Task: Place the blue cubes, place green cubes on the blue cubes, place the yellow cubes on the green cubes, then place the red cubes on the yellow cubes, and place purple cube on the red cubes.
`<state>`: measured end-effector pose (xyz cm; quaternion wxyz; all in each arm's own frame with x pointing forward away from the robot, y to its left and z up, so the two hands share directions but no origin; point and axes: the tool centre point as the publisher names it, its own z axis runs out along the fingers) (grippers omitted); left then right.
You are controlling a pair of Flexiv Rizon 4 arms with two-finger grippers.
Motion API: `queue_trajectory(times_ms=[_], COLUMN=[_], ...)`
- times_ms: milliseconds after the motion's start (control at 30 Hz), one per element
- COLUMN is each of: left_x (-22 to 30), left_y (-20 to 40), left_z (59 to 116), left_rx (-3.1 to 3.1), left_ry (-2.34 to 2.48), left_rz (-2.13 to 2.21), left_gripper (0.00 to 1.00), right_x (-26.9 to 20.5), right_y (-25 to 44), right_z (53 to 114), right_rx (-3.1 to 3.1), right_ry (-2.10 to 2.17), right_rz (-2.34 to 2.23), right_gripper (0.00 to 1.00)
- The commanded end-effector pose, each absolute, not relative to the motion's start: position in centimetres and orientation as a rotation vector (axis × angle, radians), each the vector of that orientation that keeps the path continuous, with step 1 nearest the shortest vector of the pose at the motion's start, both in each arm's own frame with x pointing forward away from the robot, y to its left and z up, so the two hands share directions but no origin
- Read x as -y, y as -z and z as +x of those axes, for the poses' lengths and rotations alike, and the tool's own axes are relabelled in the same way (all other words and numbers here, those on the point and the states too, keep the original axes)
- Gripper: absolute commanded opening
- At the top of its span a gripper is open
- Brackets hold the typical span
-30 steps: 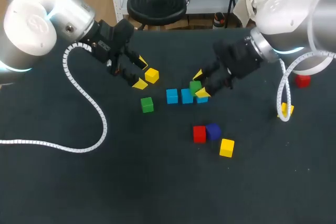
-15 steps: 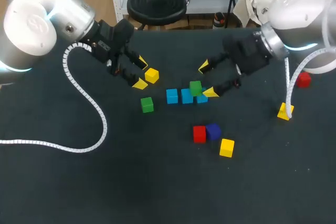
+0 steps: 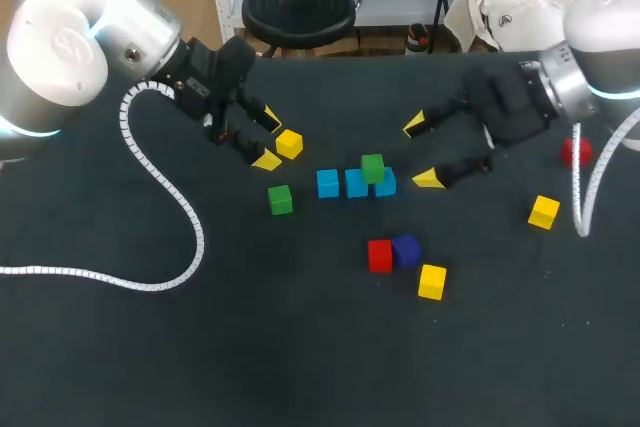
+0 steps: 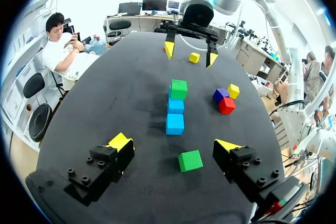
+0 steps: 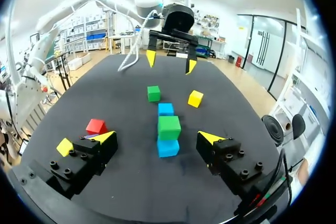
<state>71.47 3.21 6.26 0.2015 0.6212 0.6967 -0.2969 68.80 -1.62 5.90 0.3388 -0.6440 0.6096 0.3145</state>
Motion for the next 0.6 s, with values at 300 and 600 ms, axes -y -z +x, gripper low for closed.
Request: queue_trajectory(times_ms=[300, 600], left_x=[-3.2, -3.2], left_y=[-6.3, -6.3], left_z=[71.6, 71.6], left_rx=[-1.949, -1.949], left_ry=[0.829, 0.829], left_rz=[1.737, 1.737], left_gripper=[1.0, 1.0], right_x=[2.9, 3.6], right_y=[-7.1, -6.6], right_z=[68.2, 67.9], right_rx=[-1.573, -1.569], right_ry=[-0.821, -0.818], right_rz=[-1.749, -1.74], right_gripper=[1.0, 1.0])
